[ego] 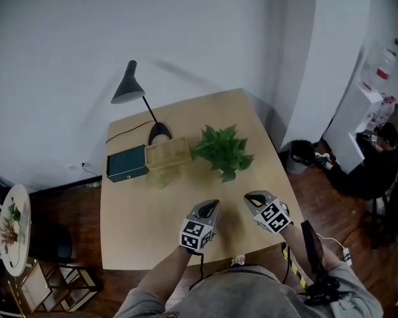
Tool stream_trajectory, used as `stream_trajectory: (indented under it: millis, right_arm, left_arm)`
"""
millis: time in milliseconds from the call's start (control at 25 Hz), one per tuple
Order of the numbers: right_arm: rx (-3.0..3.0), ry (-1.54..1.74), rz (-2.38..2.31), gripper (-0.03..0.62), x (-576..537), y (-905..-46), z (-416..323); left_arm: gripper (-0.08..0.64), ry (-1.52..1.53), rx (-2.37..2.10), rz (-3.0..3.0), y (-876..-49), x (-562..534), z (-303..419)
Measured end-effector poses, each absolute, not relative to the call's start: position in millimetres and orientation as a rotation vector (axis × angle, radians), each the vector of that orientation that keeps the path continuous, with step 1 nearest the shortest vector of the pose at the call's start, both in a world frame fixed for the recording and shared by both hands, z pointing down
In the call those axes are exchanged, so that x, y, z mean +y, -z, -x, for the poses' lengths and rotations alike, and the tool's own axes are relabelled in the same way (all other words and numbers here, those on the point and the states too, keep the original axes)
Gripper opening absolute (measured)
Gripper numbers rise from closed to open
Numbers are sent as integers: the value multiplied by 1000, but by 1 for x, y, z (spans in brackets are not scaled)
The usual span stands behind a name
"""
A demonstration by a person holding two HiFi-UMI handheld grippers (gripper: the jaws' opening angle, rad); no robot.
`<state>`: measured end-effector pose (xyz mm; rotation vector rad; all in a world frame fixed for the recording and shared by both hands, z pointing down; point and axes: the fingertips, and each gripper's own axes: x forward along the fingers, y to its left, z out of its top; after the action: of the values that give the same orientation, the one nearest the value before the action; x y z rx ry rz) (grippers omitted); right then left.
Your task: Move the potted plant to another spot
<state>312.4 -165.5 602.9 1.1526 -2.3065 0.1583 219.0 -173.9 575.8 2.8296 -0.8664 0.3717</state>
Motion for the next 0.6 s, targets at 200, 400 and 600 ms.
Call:
stream_trajectory:
  millis: [200, 400, 600]
  right_arm:
    - [-2271, -195, -1188, 7, -135, -603, -302]
    - [-2247, -238, -1228, 8, -92, -606, -295]
    - [-2209, -264, -1248, 6, -53, -611, -295]
  left_arm:
    - [3, -382, -791, -2843, -575, -142, -213]
    - [3, -379, -742, -2818, -587, -107, -205]
    - [3, -349, -720, -2802, -588, -75, -205]
